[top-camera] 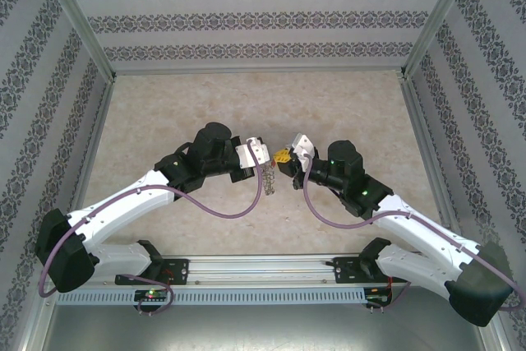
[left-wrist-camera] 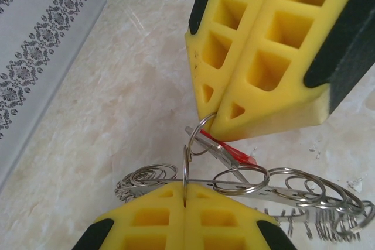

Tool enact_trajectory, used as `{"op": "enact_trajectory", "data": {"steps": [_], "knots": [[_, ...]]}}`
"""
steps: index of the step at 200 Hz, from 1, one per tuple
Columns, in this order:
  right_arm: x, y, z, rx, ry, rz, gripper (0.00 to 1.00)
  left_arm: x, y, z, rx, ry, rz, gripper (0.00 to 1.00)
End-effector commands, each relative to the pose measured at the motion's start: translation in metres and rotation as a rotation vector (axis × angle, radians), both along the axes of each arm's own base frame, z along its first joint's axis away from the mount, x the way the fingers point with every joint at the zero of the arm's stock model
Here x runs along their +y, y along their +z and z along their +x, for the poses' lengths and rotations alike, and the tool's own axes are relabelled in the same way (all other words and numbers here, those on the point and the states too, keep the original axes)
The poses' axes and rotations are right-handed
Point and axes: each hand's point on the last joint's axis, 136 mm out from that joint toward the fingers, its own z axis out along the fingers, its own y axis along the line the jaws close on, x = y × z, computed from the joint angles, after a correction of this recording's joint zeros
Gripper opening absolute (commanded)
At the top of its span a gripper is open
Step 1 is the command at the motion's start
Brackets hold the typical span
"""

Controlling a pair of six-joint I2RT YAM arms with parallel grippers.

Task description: Put the keys on the keyring

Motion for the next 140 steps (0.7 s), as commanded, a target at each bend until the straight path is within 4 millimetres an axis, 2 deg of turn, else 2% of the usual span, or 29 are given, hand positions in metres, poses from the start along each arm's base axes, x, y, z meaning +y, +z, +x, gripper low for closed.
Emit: {"op": "enact_trajectory", "data": {"steps": [1,82,140], "knots": [[-0.002,0.006,0.0,-0.006,0.002,0.017,0.0,-0.015,0.034,-0.001,-0.053,-0.033,-0.095,0.0],[0.003,0.006,-0.004,-0.016,0.041,-0.003,0.0,-0.02,0.029,0.001,-0.019,-0.033,-0.117,0.0],[-0.001,0.001,0.009,-0.001,-0.032,-0.022,0.0,-0.02,0.031,0.0,-0.021,-0.033,-0.122,0.0]]}}
